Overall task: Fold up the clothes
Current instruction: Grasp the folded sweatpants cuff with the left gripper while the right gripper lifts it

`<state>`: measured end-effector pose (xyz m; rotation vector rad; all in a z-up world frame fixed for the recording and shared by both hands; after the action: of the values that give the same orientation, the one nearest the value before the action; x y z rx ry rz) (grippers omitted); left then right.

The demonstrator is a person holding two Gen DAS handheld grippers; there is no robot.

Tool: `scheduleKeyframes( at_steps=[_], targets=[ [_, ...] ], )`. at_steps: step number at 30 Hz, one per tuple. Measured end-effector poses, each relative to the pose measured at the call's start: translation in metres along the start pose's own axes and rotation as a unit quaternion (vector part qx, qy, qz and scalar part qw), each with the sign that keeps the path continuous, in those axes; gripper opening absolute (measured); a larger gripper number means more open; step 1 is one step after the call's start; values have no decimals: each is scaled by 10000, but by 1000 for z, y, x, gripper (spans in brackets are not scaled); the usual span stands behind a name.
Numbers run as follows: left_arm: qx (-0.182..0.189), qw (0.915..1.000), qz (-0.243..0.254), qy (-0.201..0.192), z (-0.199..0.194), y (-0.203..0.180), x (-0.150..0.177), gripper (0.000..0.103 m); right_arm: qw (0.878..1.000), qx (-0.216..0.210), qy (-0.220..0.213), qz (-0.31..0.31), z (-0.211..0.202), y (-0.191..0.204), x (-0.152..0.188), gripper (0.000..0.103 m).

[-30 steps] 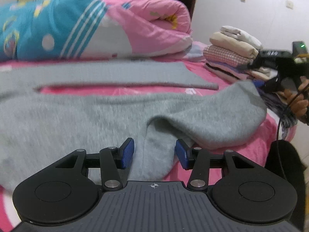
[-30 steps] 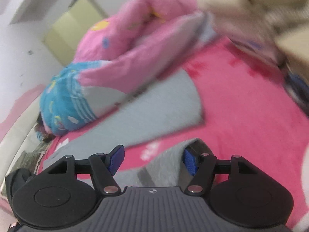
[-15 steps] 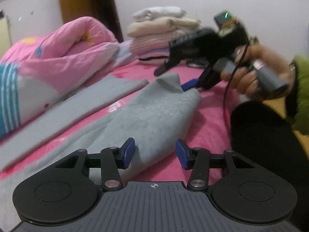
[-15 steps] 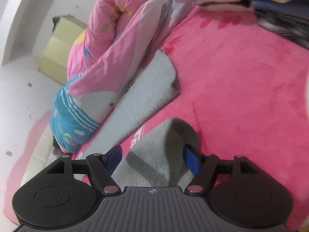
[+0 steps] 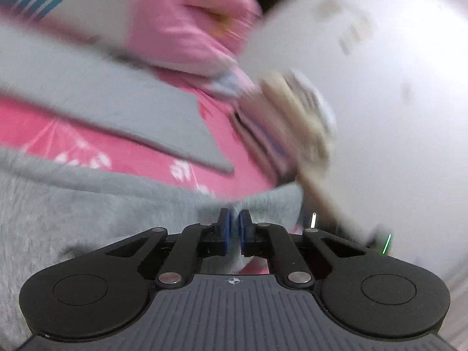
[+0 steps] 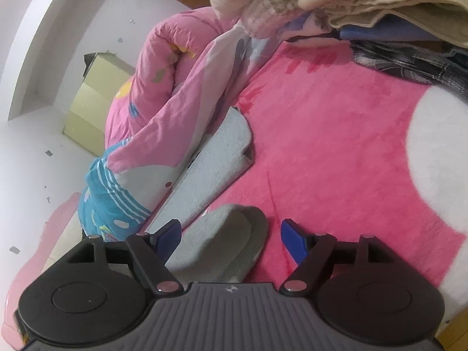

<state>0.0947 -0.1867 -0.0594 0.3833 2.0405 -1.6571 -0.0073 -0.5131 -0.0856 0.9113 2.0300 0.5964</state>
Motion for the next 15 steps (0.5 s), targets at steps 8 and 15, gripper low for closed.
scheduleKeyframes(
  at_steps=[8, 15],
  targets=[
    [106, 9820, -1740, -725, -22, 73, -26, 6, 9992, -166, 332, 122, -2, 10, 15, 78],
    [255, 9994, 91, -234, -30, 15, -13, 20, 9990, 137, 432, 49, 4, 10, 16, 78]
  ],
)
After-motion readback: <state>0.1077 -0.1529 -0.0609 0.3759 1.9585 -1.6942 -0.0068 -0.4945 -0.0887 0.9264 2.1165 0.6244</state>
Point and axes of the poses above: each gripper's, at about its wrist camera, not at the fingertips, and z roughly the way its jaws point, y to its left, x to its underside, the point moved 7 cm from there along z, roughly the way its jaws point, and after that the axes turned 13 degrees about x, right-handed, at the moved point
